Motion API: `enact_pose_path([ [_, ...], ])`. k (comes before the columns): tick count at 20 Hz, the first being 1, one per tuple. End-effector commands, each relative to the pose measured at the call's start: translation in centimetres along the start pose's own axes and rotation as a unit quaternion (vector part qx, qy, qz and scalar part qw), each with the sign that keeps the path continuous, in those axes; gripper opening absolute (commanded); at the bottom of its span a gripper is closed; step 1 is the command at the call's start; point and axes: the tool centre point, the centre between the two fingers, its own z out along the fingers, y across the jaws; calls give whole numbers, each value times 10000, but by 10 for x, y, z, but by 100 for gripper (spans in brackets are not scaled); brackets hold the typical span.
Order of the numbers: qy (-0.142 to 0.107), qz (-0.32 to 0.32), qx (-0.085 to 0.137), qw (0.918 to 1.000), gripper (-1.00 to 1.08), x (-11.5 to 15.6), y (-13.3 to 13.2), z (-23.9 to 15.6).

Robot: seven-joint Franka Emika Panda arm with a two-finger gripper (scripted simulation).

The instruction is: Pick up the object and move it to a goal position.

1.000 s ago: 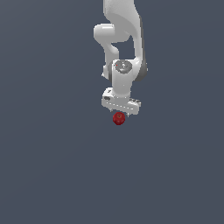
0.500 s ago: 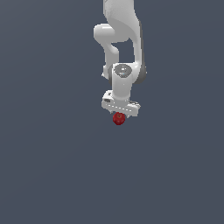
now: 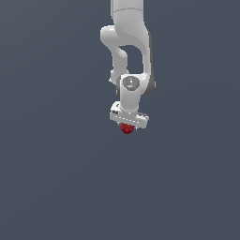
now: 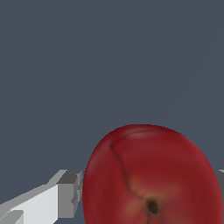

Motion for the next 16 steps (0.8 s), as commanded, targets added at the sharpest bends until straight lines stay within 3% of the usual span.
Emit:
enact_pose_path([
  [1, 5, 0, 2, 10000, -100, 0, 0, 1],
  [16, 9, -5, 6, 10000, -100, 5, -3, -3],
])
